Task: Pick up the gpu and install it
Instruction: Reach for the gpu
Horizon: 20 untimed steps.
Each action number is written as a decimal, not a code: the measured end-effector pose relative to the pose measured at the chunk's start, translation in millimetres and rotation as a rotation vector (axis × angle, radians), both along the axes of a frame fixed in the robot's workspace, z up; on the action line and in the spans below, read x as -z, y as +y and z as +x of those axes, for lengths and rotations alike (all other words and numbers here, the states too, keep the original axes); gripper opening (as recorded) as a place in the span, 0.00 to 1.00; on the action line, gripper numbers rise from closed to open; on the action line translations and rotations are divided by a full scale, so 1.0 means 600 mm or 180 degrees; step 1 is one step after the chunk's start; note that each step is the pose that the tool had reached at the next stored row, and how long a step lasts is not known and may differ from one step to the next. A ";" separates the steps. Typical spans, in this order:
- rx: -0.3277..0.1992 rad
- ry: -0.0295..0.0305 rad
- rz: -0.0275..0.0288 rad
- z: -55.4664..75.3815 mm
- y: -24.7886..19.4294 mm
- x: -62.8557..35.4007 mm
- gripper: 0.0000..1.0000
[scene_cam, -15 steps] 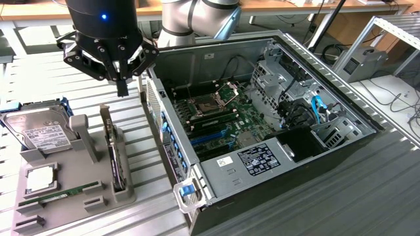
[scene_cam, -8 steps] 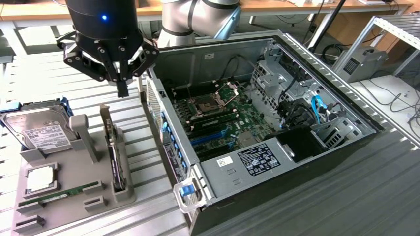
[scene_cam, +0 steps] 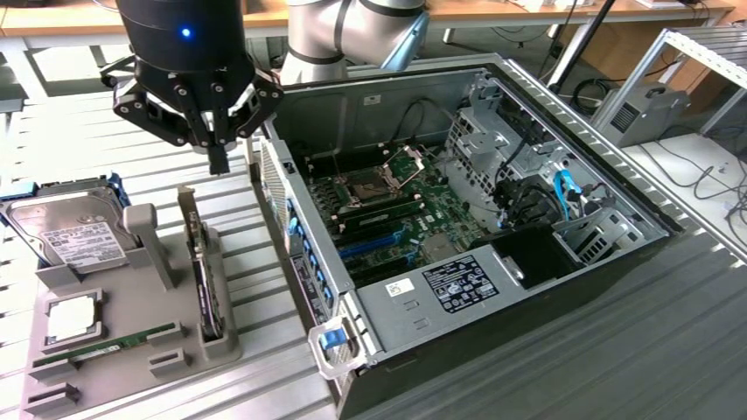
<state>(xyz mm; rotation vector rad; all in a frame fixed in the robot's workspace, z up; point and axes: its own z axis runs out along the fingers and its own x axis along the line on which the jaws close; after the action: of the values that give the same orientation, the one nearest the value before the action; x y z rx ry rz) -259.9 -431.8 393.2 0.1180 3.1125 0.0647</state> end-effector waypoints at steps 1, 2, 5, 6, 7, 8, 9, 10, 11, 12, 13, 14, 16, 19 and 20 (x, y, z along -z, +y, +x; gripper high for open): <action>0.0000 0.0000 0.0000 0.000 -0.0003 0.000 0.11; 0.0000 0.0000 0.0000 0.000 -0.0008 0.000 0.11; 0.0000 0.0000 0.0000 0.000 -0.0018 0.000 0.11; 0.0000 0.0000 0.0000 0.000 -0.0022 0.000 0.11; 0.0000 0.0000 0.0000 0.000 -0.0026 0.000 0.11; 0.0000 0.0000 0.0000 0.000 -0.0030 0.000 0.11; 0.0000 0.0000 0.0000 0.000 -0.0033 0.000 0.11; 0.0000 0.0000 0.0000 0.000 -0.0037 0.000 0.11; 0.0000 0.0000 0.0000 0.000 -0.0040 0.000 0.11; 0.0000 0.0000 0.0000 0.000 -0.0043 0.000 0.11; 0.0000 0.0000 0.0000 0.000 -0.0050 0.000 0.11; 0.0000 0.0000 0.0000 0.000 -0.0056 0.000 0.11; 0.0000 0.0000 0.0000 0.000 -0.0065 0.000 0.11; 0.0000 0.0000 0.0000 0.000 -0.0077 0.000 0.11; 0.0000 0.0000 0.0000 0.000 -0.0080 0.000 0.11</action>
<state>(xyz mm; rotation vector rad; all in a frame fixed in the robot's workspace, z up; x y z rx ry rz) -259.9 -436.6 393.2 0.1179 3.1124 0.0648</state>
